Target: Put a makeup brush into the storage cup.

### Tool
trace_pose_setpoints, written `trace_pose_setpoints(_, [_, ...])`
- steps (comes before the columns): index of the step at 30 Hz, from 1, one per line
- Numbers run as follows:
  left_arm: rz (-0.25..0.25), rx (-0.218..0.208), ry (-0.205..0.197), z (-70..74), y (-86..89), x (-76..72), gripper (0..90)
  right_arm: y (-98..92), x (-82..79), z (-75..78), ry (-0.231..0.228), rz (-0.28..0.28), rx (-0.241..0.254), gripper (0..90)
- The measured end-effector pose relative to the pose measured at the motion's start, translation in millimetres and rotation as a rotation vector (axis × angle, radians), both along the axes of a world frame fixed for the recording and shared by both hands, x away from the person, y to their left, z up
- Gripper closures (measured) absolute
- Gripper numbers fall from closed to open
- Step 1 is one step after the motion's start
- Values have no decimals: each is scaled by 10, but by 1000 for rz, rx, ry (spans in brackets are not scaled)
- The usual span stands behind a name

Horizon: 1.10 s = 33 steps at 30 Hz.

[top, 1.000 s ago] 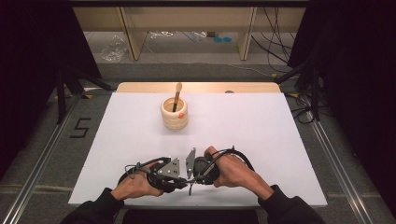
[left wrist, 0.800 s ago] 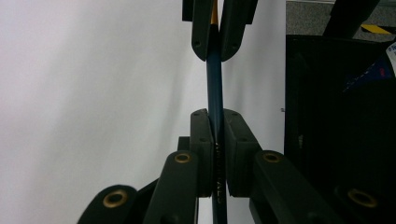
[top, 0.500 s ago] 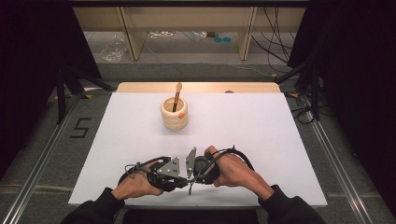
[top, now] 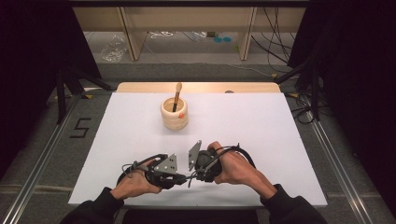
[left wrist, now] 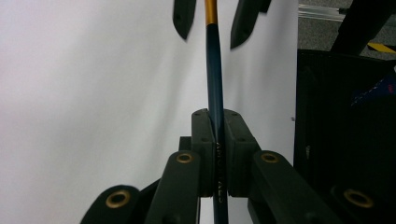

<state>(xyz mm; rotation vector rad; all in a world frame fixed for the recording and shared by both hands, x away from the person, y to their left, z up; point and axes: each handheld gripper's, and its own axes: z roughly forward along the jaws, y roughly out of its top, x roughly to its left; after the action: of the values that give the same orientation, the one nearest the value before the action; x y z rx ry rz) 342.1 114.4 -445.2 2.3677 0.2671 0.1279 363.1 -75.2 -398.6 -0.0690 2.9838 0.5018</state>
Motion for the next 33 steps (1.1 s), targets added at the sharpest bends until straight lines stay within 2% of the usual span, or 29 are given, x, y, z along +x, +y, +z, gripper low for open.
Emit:
trace_pose_setpoints(1, [10,-6,1,0,3,-1,844,-26,28,35,-17,5,15,665])
trace_pose_setpoints(2, [14,-4,-4,6,14,10,844,-44,19,65,-17,-22,23,653])
trace_pose_setpoints(3, [26,-14,2,7,20,12,844,-72,53,105,-48,-15,42,636])
trace_pose_setpoints(4, [40,-20,-1,12,29,18,844,-97,61,148,-54,-29,62,620])
trace_pose_setpoints(6, [58,-31,1,23,56,37,844,-156,64,233,-47,-82,105,576])
trace_pose_setpoints(7, [69,-38,0,27,69,45,844,-185,59,277,-20,-121,142,559])
trace_pose_setpoints(8, [74,-39,2,32,84,55,844,-219,77,308,-20,-137,166,544])
trace_pose_setpoints(10, [99,-54,3,35,105,66,843,-286,98,352,-59,-194,205,516])
trace_pose_setpoints(12, [110,-63,2,37,120,79,843,-341,122,362,-81,-241,236,487])
trace_pose_setpoints(13, [118,-66,4,38,127,82,843,-372,134,364,-79,-274,261,471])
trace_pose_setpoints(16, [141,-77,1,46,161,106,843,-438,144,374,-87,-338,293,444])
trace_pose_setpoints(18, [167,-103,-2,52,187,122,843,-489,141,371,-87,-386,314,436])
trace_pose_setpoints(19, [171,-104,-2,58,199,130,843,-527,143,357,-91,-418,342,421])
trace_pose_setpoints(21, [189,-123,-9,71,221,138,843,-582,142,339,-74,-464,359,405])
trace_pose_setpoints(23, [207,-137,-13,87,244,145,844,-665,160,294,-93,-494,394,400])
trace_pose_setpoints(24, [219,-147,-14,97,257,150,844,-693,164,284,-80,-497,392,400])
trace_pose_setpoints(25, [228,-156,-14,101,261,150,843,-721,163,249,-84,-513,419,399])
trace_pose_setpoints(26, [238,-162,-23,112,274,157,844,-736,152,232,-62,-534,430,395])
trace_pose_setpoints(29, [252,-183,-21,134,292,162,844,-796,155,137,-33,-548,454,381])
trace_pose_setpoints(31, [260,-200,-30,153,299,159,844,-804,143,88,-13,-581,469,376])
trace_pose_setpoints(32, [267,-213,-32,163,300,156,844,-817,142,70,8,-573,478,376])
trace_pose_setpoints(33, [266,-223,-30,175,303,157,844,-819,137,44,27,-589,505,376])
